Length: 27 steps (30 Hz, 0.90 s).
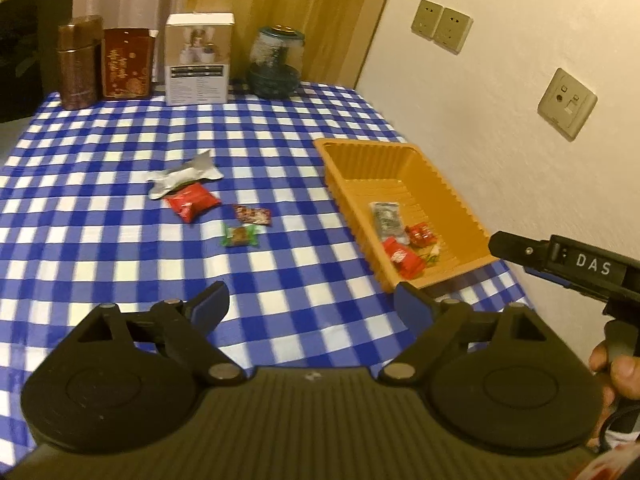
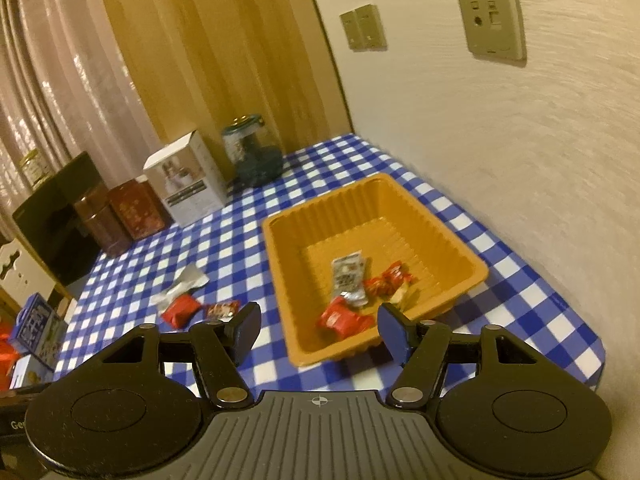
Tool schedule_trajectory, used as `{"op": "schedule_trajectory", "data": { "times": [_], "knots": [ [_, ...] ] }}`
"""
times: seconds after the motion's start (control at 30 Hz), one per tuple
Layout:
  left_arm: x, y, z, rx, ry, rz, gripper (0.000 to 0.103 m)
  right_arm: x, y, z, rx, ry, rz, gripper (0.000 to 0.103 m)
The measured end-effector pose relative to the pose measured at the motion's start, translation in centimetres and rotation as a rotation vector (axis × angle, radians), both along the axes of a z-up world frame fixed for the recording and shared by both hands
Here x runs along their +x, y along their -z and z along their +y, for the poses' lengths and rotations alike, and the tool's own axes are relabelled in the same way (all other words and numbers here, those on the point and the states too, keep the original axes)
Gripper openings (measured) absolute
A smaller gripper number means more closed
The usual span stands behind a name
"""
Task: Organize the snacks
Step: 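Withdraw both open grippers from the tray back over the table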
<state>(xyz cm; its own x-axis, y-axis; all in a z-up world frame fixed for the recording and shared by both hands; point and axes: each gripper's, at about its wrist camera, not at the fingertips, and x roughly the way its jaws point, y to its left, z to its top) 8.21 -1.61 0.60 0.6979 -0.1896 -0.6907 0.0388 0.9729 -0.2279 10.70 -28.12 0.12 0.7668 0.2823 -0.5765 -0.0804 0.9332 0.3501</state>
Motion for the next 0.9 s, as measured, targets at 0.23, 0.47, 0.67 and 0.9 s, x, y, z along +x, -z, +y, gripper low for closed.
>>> {"op": "schedule_trajectory", "data": {
  "times": [0.23,0.47,0.67,0.9],
  "knots": [
    [-2.0,-0.3,3.3,0.006,-0.051,-0.002,0.092,-1.7,0.4,2.0,-0.007,-0.038,0.022,0.067],
    [-2.9,-0.6,5.9,0.030,-0.097,-0.004,0.093,-2.6,0.4,4.0,-0.014,-0.079,0.025,0.067],
    [-3.1,-0.6,7.4,0.035,-0.120,-0.001,0.093,-2.7,0.3,5.4,-0.024,-0.111,0.022,0.067],
    [-3.1,-0.6,8.1,0.037,-0.124,-0.001,0.094,-2.5,0.3,6.8,-0.032,-0.138,0.021,0.068]
  ]
}}
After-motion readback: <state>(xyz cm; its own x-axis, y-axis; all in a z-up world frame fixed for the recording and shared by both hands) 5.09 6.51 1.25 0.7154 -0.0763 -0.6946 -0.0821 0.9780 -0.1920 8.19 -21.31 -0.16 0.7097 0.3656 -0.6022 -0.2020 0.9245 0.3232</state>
